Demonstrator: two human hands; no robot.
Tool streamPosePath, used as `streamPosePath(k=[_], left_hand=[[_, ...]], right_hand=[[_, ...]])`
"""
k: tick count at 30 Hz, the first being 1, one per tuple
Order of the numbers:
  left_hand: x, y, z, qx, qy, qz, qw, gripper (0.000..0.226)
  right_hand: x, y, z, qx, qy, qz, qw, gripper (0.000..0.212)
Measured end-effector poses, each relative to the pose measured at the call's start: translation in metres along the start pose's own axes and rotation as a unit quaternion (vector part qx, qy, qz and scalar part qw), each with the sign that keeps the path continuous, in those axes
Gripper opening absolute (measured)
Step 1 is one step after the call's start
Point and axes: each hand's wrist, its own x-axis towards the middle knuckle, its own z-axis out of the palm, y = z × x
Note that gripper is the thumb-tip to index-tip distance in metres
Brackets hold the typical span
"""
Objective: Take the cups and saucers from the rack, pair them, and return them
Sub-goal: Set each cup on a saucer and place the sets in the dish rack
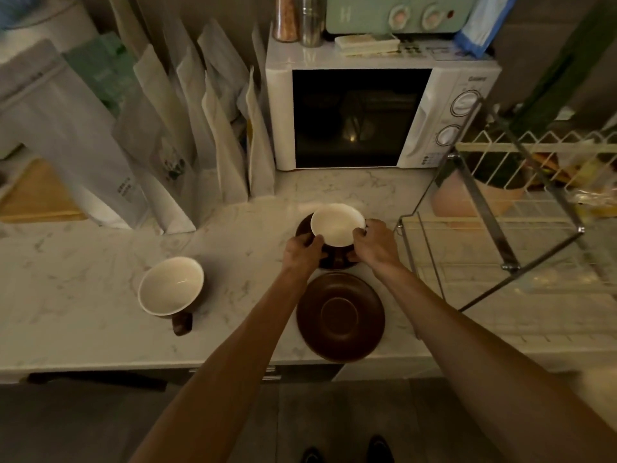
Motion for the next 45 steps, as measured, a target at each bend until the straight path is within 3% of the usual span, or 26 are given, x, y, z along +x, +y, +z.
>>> streamPosePath(k=[24, 32, 36, 41, 45], left_hand=[[0.000, 0.001, -0.004, 0.004, -0.003, -0.012, 1.000, 0.034], [-0.009, 0.006, -0.027, 0.093, -0.012, 0.045, 0.995, 0.033], [-0.018, 0.007, -0.055, 0.225, 0.020, 0.091, 0.970, 0.039], [-0.042, 0.010, -0.110, 0.382, 0.123, 0.216, 0.890, 0.036], [-0.062, 0.004, -0.168, 0.430, 0.175, 0.228, 0.856, 0.035]], right_hand=[[0.008, 0.002, 0.009, -0.044, -0.014, -0.019, 0.999, 0.037], [-0.006, -0.003, 0.003, -0.257, 0.070, -0.084, 0.960, 0.044], [-0.025, -0.017, 0.002, -0.291, 0.127, -0.150, 0.936, 0.043], [-0.049, -0.044, 0.025, -0.292, 0.088, -0.240, 0.922, 0.040], [-0.065, -0.061, 0.054, -0.282, 0.037, -0.299, 0.911, 0.038]])
